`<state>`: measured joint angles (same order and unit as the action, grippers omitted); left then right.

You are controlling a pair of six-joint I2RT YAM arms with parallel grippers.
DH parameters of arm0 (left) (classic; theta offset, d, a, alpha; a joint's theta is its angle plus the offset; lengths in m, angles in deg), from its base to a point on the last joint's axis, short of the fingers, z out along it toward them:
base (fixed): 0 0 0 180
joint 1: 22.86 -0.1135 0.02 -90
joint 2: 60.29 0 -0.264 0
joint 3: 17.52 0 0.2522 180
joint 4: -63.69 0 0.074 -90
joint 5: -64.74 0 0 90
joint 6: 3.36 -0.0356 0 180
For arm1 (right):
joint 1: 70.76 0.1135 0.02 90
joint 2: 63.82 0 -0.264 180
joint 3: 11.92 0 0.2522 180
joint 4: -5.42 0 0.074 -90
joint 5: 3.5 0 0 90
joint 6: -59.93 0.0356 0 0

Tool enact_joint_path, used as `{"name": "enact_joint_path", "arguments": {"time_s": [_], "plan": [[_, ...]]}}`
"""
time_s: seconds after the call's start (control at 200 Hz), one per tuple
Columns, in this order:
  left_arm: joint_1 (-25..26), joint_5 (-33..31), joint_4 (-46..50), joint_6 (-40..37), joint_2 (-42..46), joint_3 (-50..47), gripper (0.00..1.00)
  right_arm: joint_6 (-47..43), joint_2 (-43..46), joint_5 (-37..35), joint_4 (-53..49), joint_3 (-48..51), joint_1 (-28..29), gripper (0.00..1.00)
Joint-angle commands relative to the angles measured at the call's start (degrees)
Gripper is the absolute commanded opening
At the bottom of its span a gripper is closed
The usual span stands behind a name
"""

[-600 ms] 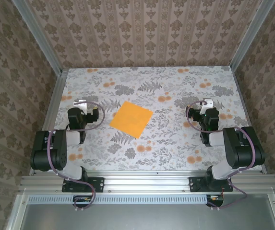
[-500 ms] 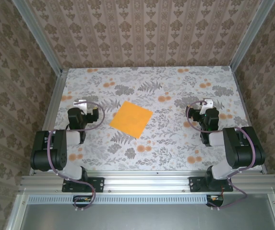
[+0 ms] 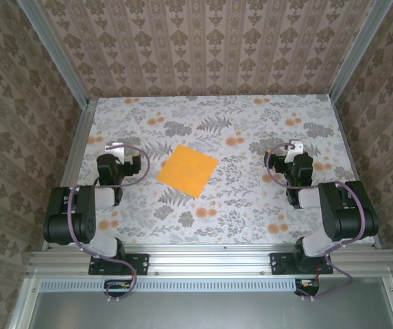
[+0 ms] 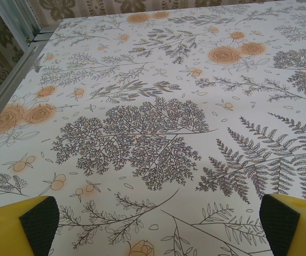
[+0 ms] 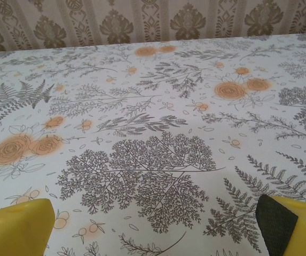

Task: Fold a paper plane with a square sheet of paper (pick it up from the middle)
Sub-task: Move the square sheet of paper to the center of the table.

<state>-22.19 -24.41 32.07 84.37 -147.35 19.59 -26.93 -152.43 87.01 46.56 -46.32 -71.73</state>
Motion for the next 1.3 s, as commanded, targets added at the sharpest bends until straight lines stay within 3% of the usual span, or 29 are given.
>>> {"name": "enact_joint_path", "arguments": {"time_s": [0.0,0.075,0.17,0.35,0.43,0.605,0.78,0.93,1.11,1.295], "plan": [[-0.10,0.25,0.39,-0.72,-0.13,1.10,1.00,-0.49,-0.37,1.25,-1.14,-1.54,-0.08,1.00],[-0.07,-0.15,0.24,-0.77,0.17,1.02,1.00,-0.50,-0.09,0.94,-0.52,-1.09,-0.02,1.00],[-0.35,0.83,9.57,-0.69,3.51,4.62,1.00,0.04,2.34,-1.14,1.92,1.12,0.09,1.00],[-0.75,0.43,20.16,0.42,9.72,8.64,1.00,0.67,12.79,-6.59,-6.08,1.48,0.94,1.00],[-0.72,-2.04,25.73,2.91,13.70,10.33,1.00,2.88,18.21,-10.94,-16.33,-1.27,1.54,1.00],[-0.72,-2.04,43.60,13.76,20.27,17.02,1.00,14.09,25.84,-12.37,-51.93,-15.33,1.83,1.00],[2.69,3.09,51.28,23.24,22.78,19.38,1.00,19.51,27.55,-12.96,-60.59,-20.49,8.38,1.00],[4.51,5.56,57.82,29.29,23.78,20.36,1.00,23.21,21.65,-13.55,-70.90,-28.68,18.42,1.00],[5.29,11.66,62.61,31.29,21.97,21.74,0.99,25.04,5.72,-12.00,-80.54,-42.02,30.68,1.00],[5.39,14.56,65.59,32.09,19.07,23.65,0.97,31.59,-9.79,-5.63,-84.37,-55.48,41.57,0.99]]}}
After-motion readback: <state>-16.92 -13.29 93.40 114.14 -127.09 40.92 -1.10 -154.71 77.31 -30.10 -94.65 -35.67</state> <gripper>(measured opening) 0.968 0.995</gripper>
